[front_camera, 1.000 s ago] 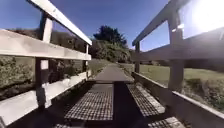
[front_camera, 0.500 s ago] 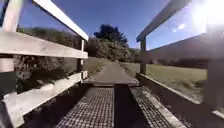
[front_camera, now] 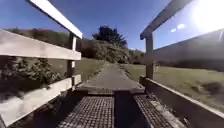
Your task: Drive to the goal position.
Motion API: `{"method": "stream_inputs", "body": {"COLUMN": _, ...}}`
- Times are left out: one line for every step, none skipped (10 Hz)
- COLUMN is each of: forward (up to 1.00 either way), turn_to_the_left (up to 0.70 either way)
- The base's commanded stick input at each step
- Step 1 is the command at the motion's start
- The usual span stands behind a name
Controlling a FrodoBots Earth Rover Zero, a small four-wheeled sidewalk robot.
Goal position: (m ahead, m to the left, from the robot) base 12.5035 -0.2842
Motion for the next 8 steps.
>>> {"method": "stream_inputs", "body": {"forward": 1.00, "turn_to_the_left": 0.00}}
{"method": "stream_inputs", "body": {"forward": 1.00, "turn_to_the_left": 0.00}}
{"method": "stream_inputs", "body": {"forward": 1.00, "turn_to_the_left": 0.00}}
{"method": "stream_inputs", "body": {"forward": 1.00, "turn_to_the_left": 0.00}}
{"method": "stream_inputs", "body": {"forward": 1.00, "turn_to_the_left": 0.00}}
{"method": "stream_inputs", "body": {"forward": 1.00, "turn_to_the_left": 0.00}}
{"method": "stream_inputs", "body": {"forward": 1.00, "turn_to_the_left": 0.00}}
{"method": "stream_inputs", "body": {"forward": 1.00, "turn_to_the_left": 0.00}}
